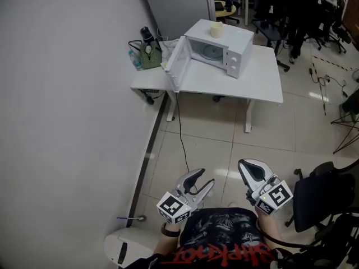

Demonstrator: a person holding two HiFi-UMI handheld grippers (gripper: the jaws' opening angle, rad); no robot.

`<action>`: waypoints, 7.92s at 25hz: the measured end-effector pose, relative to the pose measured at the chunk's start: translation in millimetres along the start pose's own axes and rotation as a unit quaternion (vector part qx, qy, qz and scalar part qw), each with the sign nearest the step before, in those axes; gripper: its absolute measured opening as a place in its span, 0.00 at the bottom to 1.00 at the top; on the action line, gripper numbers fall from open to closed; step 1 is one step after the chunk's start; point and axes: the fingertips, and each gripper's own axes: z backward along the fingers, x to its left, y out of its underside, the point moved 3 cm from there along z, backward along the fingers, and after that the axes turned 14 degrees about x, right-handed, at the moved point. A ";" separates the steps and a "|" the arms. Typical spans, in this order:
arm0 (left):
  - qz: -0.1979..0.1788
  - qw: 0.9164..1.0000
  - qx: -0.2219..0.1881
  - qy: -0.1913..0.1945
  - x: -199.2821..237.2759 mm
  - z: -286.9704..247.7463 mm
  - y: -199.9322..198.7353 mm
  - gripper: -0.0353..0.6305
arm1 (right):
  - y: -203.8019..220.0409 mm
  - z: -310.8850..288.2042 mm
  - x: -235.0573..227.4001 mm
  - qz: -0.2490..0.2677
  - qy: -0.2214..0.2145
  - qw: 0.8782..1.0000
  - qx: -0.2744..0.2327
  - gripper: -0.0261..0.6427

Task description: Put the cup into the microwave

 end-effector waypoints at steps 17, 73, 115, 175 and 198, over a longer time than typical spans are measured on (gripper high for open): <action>-0.003 0.999 0.035 0.040 59.3 11.5 11.6 0.35 | 7.5 -46.0 9.6 -0.009 0.028 0.999 0.041 0.04; -0.017 0.991 0.067 0.114 421.0 -229.3 -159.5 0.35 | -113.7 -300.8 -335.5 -0.065 0.080 0.995 -0.012 0.04; -0.021 0.995 0.035 -0.096 608.9 -435.4 -277.9 0.80 | -149.3 -316.5 -501.1 -0.028 0.119 0.993 -0.001 0.04; -0.070 0.996 0.012 -0.051 600.7 -364.8 -278.5 0.74 | -128.3 -348.5 -491.9 -0.073 0.083 0.994 0.009 0.04; 0.028 0.994 0.085 -0.070 625.8 -374.8 -158.4 0.74 | -140.4 -367.5 -486.6 -0.066 0.077 0.995 -0.004 0.04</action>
